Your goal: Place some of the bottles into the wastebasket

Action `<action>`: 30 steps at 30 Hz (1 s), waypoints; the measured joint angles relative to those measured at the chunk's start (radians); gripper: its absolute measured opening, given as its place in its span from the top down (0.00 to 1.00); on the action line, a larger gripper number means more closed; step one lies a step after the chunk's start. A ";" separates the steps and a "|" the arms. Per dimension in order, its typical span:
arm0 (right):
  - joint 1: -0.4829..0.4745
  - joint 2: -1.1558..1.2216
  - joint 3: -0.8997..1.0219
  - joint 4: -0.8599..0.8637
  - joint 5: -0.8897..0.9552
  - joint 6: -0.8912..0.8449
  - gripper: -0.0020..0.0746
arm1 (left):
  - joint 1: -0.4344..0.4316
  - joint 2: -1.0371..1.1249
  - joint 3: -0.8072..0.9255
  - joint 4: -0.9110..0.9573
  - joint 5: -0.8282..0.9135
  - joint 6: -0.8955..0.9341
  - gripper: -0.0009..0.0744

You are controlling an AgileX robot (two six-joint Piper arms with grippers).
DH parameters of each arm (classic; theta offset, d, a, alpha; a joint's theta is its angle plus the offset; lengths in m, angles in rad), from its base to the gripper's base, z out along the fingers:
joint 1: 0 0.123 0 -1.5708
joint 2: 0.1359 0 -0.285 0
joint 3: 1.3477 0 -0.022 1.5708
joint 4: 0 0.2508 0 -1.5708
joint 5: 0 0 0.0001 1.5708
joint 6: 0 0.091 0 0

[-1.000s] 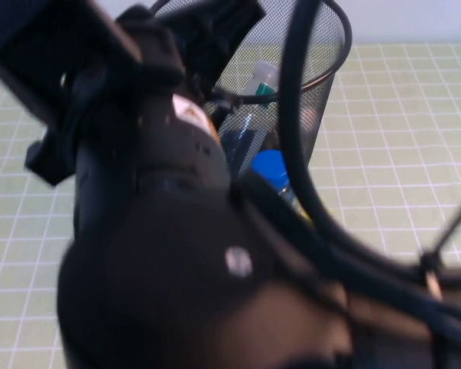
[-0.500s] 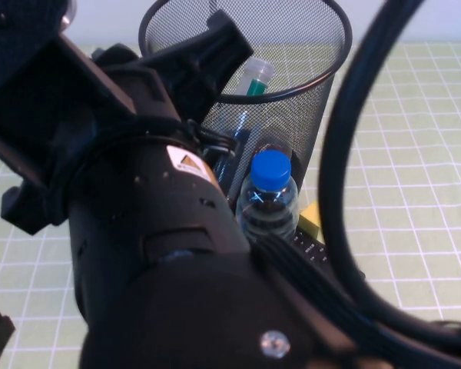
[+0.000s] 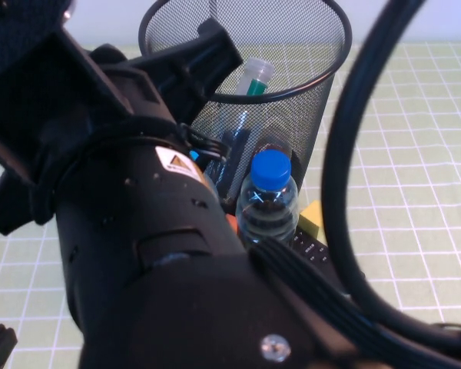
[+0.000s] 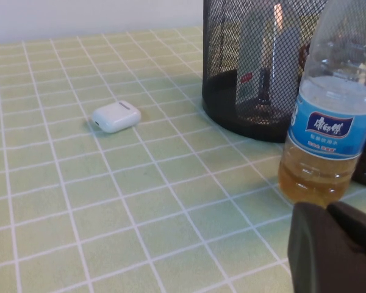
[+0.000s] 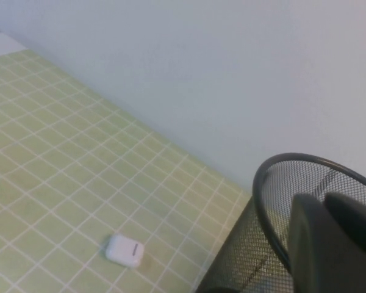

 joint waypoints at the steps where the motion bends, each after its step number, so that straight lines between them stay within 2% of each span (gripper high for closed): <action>1: 0.000 -0.001 0.000 -0.006 -0.019 0.000 0.98 | 0.000 0.000 0.000 0.000 0.002 0.000 0.99; 6: 0.000 -0.001 0.000 0.000 -0.156 0.000 0.98 | 0.000 0.000 0.000 0.000 0.004 0.000 0.99; 13: -0.002 -0.001 0.000 -0.020 -0.153 -0.006 0.98 | 0.000 0.000 0.000 0.000 0.006 0.000 0.99; 23: -0.013 -0.014 0.002 0.001 -0.202 -0.117 0.98 | 0.000 0.000 0.000 0.000 0.016 0.000 0.99; 27: -0.035 -0.107 0.054 0.001 -0.126 -0.119 0.98 | 0.000 0.000 0.000 0.000 0.020 0.000 0.99; 30: -0.096 -0.229 0.172 0.001 0.047 -0.120 0.98 | 0.000 0.000 0.000 0.000 0.024 0.000 0.99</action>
